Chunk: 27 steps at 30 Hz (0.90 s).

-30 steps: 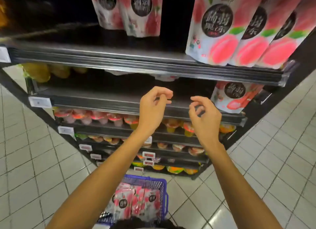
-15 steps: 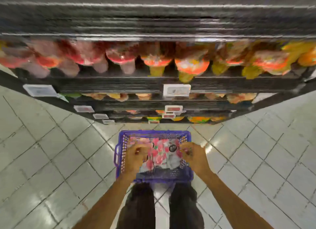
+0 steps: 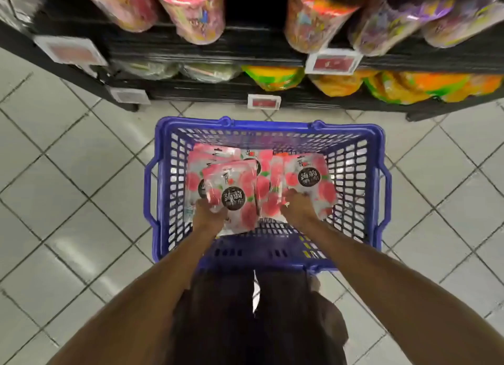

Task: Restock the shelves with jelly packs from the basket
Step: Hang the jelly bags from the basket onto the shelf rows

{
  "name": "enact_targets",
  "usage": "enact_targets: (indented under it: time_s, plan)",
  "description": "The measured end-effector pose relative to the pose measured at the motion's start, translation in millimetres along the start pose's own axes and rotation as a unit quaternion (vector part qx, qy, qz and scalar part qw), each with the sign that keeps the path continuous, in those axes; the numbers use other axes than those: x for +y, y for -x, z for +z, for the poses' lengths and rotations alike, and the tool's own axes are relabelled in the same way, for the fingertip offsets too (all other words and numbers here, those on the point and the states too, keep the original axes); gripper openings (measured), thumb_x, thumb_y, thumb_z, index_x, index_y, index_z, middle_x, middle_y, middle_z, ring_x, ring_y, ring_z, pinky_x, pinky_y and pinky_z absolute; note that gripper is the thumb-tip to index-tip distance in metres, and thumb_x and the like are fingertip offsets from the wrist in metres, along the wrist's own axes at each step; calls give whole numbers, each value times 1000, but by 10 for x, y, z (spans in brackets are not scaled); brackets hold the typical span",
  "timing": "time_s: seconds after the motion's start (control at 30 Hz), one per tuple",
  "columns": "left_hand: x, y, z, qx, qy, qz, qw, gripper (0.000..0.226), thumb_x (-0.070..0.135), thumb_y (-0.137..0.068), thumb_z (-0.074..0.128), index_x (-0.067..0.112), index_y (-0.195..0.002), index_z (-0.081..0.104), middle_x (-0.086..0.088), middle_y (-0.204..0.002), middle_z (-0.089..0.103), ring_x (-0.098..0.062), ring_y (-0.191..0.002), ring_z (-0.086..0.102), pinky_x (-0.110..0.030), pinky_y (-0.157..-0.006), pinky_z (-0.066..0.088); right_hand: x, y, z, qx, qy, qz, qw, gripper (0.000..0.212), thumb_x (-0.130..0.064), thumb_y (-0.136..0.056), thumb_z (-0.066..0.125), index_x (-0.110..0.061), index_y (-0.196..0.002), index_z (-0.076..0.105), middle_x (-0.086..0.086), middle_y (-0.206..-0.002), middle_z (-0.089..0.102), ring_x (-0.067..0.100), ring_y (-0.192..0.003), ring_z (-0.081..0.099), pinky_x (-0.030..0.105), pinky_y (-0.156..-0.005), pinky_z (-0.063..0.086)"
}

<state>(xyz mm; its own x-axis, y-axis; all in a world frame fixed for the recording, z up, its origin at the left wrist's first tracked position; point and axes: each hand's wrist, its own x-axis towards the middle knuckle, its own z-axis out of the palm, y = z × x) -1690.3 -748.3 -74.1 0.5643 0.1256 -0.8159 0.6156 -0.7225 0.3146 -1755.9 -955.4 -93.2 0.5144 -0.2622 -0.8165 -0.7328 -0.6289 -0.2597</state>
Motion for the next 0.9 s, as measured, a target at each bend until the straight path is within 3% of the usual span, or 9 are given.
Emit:
enact_targets:
  time_s: [0.13,0.23,0.3,0.37,0.47,0.53,0.67,0.8,0.9]
  plan:
    - [-62,-403,215,57,-50,5,997,54,27,-76,80,18,-113,41,-12,-116,60,-33,-103,62,-41,-85,53,-40,-500,372,9,-1,54,998,46,-18,-94,56,2,-134,42,17,-123,62,31,-110,62,35,-77,45]
    - [-51,-444,393,85,-133,-24,987,107,45,-65,86,10,-143,21,-27,-145,36,-43,-131,42,-53,-105,42,-53,-641,510,25,-132,99,986,61,-21,-87,71,-1,-135,39,10,-113,66,22,-93,62,30,-67,45]
    - [-29,-404,500,121,-197,-31,972,126,52,-60,87,6,-148,10,-31,-153,20,-44,-142,22,-52,-113,28,-13,-684,526,10,-183,105,977,49,-23,-83,77,-4,-124,57,9,-109,68,22,-95,64,29,-73,50]
    - [9,-385,565,140,-154,-20,978,130,44,-55,92,4,-148,12,-32,-151,19,-46,-141,22,-49,-113,28,55,-675,511,-18,-233,95,968,29,-20,-82,77,-5,-107,69,11,-100,70,24,-94,66,29,-76,51]
    - [34,-391,601,119,-9,-23,993,120,28,-54,95,2,-145,21,-25,-141,36,-40,-124,46,-40,-95,46,123,-590,460,-28,-335,89,937,9,-14,-83,77,-12,-89,71,9,-94,72,23,-91,68,27,-73,52]
    - [70,-391,587,57,60,-53,995,105,30,-60,92,3,-142,31,-18,-135,50,-35,-118,56,-36,-93,50,147,-523,429,-38,-362,96,926,11,-14,-84,75,-18,-80,66,2,-85,70,20,-87,66,27,-73,52]
    - [156,-363,447,-23,30,-78,996,75,41,-65,87,7,-126,59,-4,-114,68,-23,-102,66,-29,-91,54,220,-258,326,-71,-504,126,851,14,5,-86,66,-6,-95,67,3,-85,70,23,-90,65,35,-86,51]
    - [322,-48,290,-60,9,65,996,40,27,-68,88,10,-101,74,-1,-117,64,-16,-107,60,-27,-101,46,192,239,105,-68,-631,108,765,22,11,-92,47,0,-103,63,13,-83,67,29,-79,60,45,-80,50]
    - [523,370,66,-91,15,157,983,17,25,-76,82,21,-89,71,9,-94,69,-10,-87,63,-16,-77,50,92,738,-263,-35,-679,95,727,22,8,-90,54,-10,-100,63,7,-78,72,23,-71,69,38,-66,57]
